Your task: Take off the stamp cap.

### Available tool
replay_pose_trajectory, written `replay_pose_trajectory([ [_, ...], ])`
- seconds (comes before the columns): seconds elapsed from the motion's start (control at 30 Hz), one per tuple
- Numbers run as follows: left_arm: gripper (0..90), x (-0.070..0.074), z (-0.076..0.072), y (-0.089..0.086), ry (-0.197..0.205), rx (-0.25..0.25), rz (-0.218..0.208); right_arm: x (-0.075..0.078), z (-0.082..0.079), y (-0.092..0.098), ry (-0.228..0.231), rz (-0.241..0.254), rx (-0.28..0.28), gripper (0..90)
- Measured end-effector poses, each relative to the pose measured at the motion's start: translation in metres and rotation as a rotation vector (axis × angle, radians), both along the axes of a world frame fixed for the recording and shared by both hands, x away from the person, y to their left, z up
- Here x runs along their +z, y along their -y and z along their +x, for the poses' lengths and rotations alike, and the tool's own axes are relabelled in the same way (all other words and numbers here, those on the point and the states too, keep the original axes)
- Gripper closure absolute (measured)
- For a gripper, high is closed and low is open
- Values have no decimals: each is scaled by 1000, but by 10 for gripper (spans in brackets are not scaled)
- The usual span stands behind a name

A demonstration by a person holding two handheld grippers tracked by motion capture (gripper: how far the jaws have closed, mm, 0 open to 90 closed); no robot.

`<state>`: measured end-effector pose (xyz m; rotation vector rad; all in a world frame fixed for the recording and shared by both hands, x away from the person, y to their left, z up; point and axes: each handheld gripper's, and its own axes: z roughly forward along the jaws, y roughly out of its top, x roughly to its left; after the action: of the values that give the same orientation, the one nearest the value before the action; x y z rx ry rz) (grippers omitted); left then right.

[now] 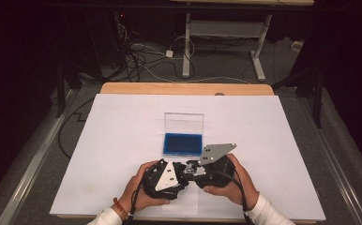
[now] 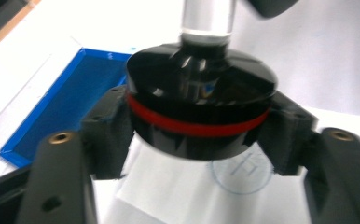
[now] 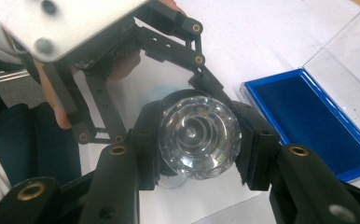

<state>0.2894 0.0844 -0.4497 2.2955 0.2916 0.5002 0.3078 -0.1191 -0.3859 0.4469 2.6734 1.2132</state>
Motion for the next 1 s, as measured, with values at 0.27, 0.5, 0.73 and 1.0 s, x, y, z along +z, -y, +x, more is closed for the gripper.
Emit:
replay_pose_trajectory([
  [0.27, 359, 3, 1, 2, -55, -1, 32, -2, -2, -3, 3, -1, -7, 574],
  [0.5, 361, 1, 5, 0, -144, -26, -9, -4, -5, -5, 10, 18, -12, 575],
  [0.73, 362, 2, 0, -1, -121, -37, 7, -6, 3, 3, -74, 69, 7, 575],
  [1.0, 362, 0, 2, 3, -151, -23, 4, -5, -3, -3, -16, 31, -1, 575],
])
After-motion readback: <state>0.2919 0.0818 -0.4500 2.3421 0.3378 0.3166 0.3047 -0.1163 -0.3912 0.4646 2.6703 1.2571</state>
